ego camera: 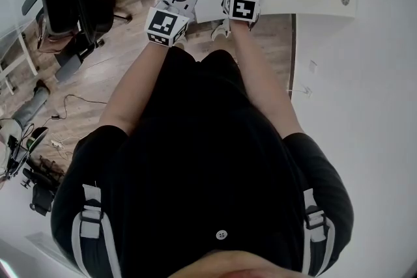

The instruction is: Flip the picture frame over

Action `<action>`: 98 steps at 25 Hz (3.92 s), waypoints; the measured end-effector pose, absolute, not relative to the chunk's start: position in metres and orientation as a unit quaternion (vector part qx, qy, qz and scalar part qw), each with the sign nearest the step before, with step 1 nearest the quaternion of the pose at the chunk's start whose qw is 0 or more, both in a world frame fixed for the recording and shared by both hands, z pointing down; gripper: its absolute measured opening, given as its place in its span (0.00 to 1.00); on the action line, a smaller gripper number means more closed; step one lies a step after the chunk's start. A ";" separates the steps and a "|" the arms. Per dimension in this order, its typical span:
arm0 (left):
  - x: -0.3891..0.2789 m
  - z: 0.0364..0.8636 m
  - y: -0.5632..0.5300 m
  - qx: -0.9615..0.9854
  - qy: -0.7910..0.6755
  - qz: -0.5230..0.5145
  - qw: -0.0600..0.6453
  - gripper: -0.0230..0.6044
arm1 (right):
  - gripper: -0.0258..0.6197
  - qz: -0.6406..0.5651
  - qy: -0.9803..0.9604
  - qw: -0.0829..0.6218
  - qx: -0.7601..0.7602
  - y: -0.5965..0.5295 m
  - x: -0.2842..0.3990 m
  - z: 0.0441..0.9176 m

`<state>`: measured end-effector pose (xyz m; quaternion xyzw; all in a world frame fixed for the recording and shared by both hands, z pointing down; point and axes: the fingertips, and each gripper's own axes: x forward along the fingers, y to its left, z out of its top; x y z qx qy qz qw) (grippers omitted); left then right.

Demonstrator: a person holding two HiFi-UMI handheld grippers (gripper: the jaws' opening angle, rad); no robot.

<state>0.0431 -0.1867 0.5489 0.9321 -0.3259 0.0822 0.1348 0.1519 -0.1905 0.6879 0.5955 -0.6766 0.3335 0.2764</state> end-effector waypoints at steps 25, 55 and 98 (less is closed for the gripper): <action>0.041 0.475 -0.169 0.940 -0.328 0.064 0.073 0.04 | 0.12 0.429 -0.716 0.145 0.532 -0.175 0.145 0.612; 0.046 0.477 -0.189 0.929 -0.358 0.056 0.080 0.04 | 0.12 0.637 -0.691 -0.061 0.335 -0.167 0.109 0.627; 0.062 0.478 -0.184 0.933 -0.346 0.041 0.089 0.04 | 0.14 0.655 -0.675 -0.144 0.307 -0.168 0.149 0.652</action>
